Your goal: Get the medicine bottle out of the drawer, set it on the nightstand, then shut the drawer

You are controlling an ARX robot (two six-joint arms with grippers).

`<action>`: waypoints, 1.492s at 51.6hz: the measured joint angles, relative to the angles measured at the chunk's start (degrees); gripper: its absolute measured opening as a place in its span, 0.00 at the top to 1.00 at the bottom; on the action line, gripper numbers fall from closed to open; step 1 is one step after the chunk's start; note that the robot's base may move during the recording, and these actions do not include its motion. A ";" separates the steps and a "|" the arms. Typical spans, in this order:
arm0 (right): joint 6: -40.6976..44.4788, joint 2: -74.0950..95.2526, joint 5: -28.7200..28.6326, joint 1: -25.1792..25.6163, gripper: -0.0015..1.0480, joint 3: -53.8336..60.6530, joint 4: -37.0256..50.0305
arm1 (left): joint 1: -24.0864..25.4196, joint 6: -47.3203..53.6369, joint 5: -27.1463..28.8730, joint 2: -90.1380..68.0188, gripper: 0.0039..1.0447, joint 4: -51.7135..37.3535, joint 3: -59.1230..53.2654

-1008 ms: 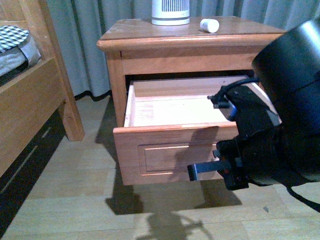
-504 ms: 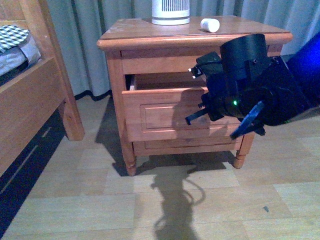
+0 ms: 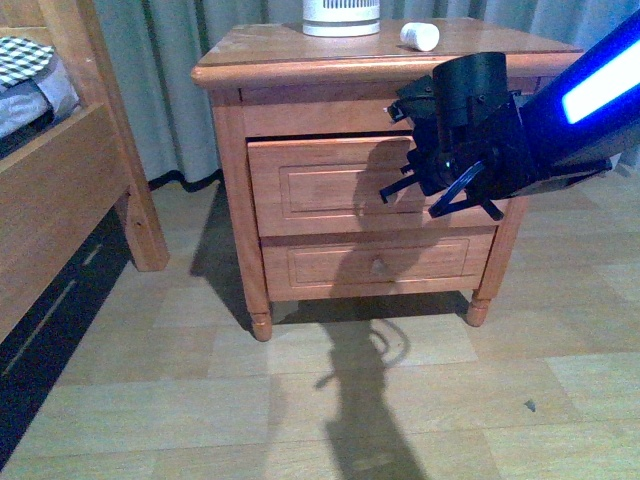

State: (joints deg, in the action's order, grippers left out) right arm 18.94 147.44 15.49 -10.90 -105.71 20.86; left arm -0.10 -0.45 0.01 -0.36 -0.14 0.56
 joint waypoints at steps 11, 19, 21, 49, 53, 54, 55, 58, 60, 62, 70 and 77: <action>0.50 2.91 -0.24 0.55 0.97 -4.81 0.04 | 0.00 0.00 0.02 0.00 0.06 0.00 0.00; 0.22 3.04 -0.81 0.72 0.97 -4.72 1.86 | 0.00 -0.02 0.02 0.00 0.06 0.00 0.00; -0.02 3.04 -1.18 0.74 0.97 -4.11 2.91 | 0.00 -0.02 0.00 0.00 0.06 0.00 0.00; -29.66 -31.74 -10.23 1.86 0.97 39.47 12.70 | 0.00 -0.02 0.02 0.00 0.06 0.00 0.00; -34.05 -39.82 -13.18 1.73 0.97 46.47 10.82 | 0.00 0.00 0.02 0.00 0.06 0.00 0.00; -35.47 -42.75 -14.29 1.73 0.97 48.65 9.88 | 0.00 -0.02 0.02 0.00 0.06 0.00 0.00; -36.65 -45.66 -15.26 1.75 0.97 50.69 9.05 | 0.00 -0.02 0.00 0.00 0.06 0.00 0.00; -38.95 -53.27 -17.35 1.90 0.96 55.34 7.28 | 0.00 0.00 0.02 0.00 0.06 0.00 0.00; -40.57 -59.63 -19.04 2.25 0.89 58.38 5.16 | 0.00 -0.02 0.00 0.00 0.06 0.00 0.00; -41.00 -67.76 -20.00 2.89 0.81 61.35 2.01 | 0.00 -0.02 0.00 0.00 0.06 0.00 0.00; -31.78 -95.38 -16.11 7.72 0.80 70.93 -7.02 | 0.00 0.00 0.00 0.00 0.06 0.00 0.00; -22.82 -115.69 -15.10 10.73 0.97 81.22 -17.79 | 0.00 -0.02 0.00 0.00 0.06 0.00 0.00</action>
State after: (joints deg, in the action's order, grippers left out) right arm -3.88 31.75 0.38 -0.16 -24.49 3.07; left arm -0.10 -0.47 0.01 -0.36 -0.14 0.56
